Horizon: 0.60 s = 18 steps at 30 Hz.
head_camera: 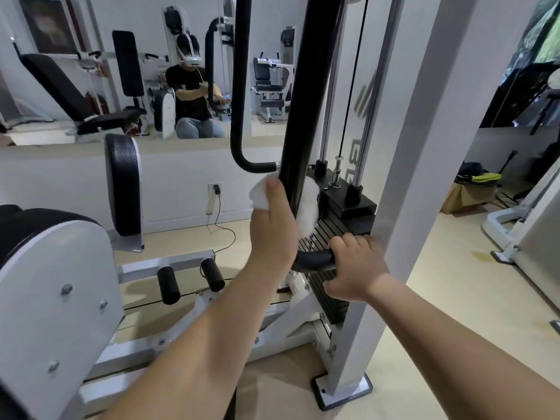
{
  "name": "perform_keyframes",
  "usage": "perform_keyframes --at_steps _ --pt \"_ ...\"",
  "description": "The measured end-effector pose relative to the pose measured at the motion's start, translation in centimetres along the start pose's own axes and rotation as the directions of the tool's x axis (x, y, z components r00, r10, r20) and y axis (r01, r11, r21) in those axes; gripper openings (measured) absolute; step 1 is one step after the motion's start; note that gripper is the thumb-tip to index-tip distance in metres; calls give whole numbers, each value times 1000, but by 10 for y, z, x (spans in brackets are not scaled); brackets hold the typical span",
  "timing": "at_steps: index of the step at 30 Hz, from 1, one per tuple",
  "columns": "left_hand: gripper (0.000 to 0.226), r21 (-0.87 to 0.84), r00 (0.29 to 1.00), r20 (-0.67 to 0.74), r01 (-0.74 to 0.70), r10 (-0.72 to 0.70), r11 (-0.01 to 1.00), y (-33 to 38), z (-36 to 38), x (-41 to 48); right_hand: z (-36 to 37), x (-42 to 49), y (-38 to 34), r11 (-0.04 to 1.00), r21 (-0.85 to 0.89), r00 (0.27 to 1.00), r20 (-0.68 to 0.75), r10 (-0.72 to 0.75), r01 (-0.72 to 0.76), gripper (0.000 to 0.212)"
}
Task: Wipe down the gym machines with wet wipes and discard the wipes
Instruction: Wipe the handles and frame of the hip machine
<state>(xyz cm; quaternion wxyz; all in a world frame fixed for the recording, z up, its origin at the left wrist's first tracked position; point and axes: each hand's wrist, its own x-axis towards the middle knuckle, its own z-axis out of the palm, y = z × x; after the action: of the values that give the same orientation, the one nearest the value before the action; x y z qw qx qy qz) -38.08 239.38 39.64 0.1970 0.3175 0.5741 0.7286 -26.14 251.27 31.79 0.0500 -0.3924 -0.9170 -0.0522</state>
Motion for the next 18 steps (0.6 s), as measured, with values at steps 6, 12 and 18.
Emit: perform_keyframes --at_steps 6,12,18 --pt "51 -272 930 -15 349 -367 897 -75 -2 -47 0 -1 0 1000 22 1000 15 7 -7 54" --pt "51 -177 974 73 225 -215 958 -4 -11 -3 0 0 2 1000 17 1000 -2 -2 2 50" --pt "49 -92 995 34 102 -99 991 -19 -9 -2 0 -2 0 1000 7 1000 2 4 -4 49"
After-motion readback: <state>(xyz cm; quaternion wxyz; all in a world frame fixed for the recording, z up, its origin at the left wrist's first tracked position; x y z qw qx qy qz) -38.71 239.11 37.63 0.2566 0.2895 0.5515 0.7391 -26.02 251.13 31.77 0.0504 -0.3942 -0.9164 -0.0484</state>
